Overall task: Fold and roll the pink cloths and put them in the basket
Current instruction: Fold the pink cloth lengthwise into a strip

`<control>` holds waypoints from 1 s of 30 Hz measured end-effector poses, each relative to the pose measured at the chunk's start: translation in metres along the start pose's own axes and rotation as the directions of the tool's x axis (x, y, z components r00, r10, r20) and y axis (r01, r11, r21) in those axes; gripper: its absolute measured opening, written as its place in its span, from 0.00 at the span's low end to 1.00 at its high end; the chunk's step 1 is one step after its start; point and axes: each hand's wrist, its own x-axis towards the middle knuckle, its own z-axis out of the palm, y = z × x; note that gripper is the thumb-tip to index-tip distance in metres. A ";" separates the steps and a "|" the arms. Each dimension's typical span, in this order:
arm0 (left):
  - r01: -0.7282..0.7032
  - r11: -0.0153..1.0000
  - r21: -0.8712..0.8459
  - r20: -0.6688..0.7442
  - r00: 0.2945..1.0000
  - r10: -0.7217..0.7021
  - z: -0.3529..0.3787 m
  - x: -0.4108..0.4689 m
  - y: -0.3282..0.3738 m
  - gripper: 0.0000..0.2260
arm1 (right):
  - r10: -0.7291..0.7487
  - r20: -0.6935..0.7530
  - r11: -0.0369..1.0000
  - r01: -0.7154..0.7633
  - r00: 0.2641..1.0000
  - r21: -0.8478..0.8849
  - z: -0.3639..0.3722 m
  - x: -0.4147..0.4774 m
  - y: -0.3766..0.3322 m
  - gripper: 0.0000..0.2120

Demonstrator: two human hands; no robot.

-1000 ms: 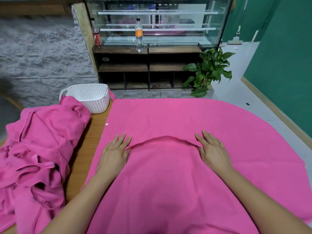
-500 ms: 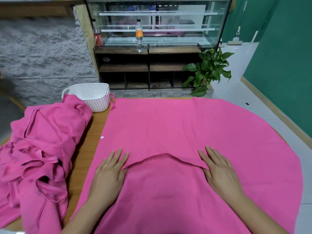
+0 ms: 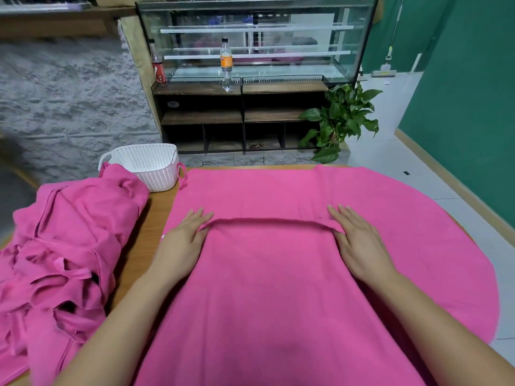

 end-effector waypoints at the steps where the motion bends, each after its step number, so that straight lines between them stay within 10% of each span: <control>1: -0.016 1.000 0.011 0.025 1.000 0.015 0.004 0.014 -0.003 0.19 | 0.008 0.031 1.000 -0.008 0.999 -0.007 0.005 0.011 0.006 0.28; 30: -0.060 0.976 0.210 0.112 0.993 0.037 0.033 -0.035 -0.027 0.22 | -0.027 0.127 0.999 0.029 0.992 -0.016 0.025 -0.031 0.035 0.27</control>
